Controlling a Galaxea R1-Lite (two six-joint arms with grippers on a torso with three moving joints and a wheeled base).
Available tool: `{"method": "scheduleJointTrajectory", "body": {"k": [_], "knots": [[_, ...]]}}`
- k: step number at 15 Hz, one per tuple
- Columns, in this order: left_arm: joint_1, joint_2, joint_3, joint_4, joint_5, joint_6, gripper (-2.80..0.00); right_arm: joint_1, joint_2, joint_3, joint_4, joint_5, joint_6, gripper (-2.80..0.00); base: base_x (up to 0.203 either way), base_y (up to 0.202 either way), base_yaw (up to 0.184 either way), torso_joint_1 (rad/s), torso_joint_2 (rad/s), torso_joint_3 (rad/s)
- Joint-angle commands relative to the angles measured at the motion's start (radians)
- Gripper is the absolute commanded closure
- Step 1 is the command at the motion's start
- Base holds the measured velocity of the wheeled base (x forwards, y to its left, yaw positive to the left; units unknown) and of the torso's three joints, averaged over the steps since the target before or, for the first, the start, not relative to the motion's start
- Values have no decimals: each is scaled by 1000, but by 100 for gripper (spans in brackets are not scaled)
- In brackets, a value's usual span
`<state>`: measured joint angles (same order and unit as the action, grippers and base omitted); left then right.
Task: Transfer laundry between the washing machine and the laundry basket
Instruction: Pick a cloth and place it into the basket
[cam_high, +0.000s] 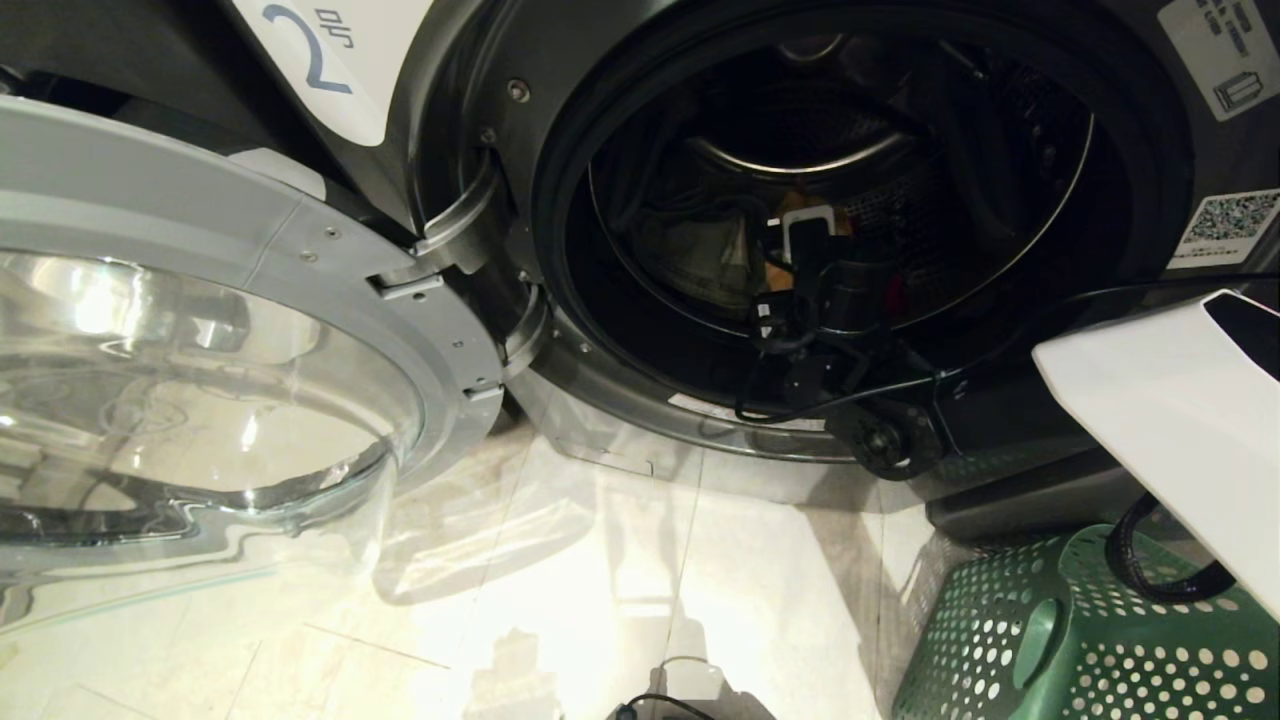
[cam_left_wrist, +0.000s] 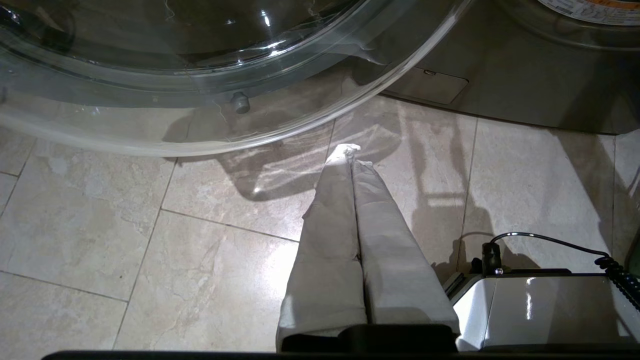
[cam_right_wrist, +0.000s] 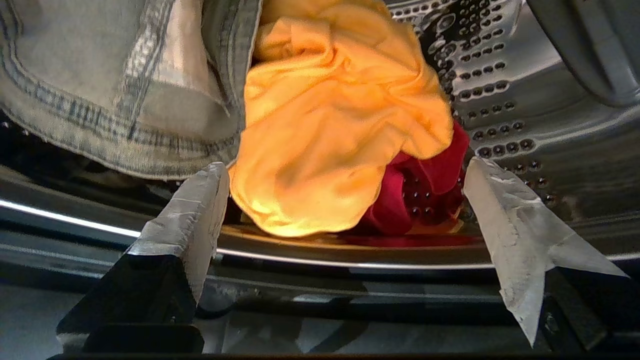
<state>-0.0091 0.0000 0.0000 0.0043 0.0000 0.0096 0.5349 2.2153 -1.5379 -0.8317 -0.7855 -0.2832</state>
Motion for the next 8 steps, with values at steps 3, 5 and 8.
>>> {"method": "scheduleJointTrajectory", "body": {"k": [3, 5, 8], "knots": [[0, 2, 0, 0, 0, 0, 0, 4, 9, -1, 32, -6, 3, -280, 0, 0, 0, 0, 0, 0], [0, 2, 0, 0, 0, 0, 0, -5, 21, -14, 74, -8, 14, -280, 0, 0, 0, 0, 0, 0], [0, 2, 0, 0, 0, 0, 0, -30, 52, -82, 130, -7, 42, -280, 0, 0, 0, 0, 0, 0]]}}
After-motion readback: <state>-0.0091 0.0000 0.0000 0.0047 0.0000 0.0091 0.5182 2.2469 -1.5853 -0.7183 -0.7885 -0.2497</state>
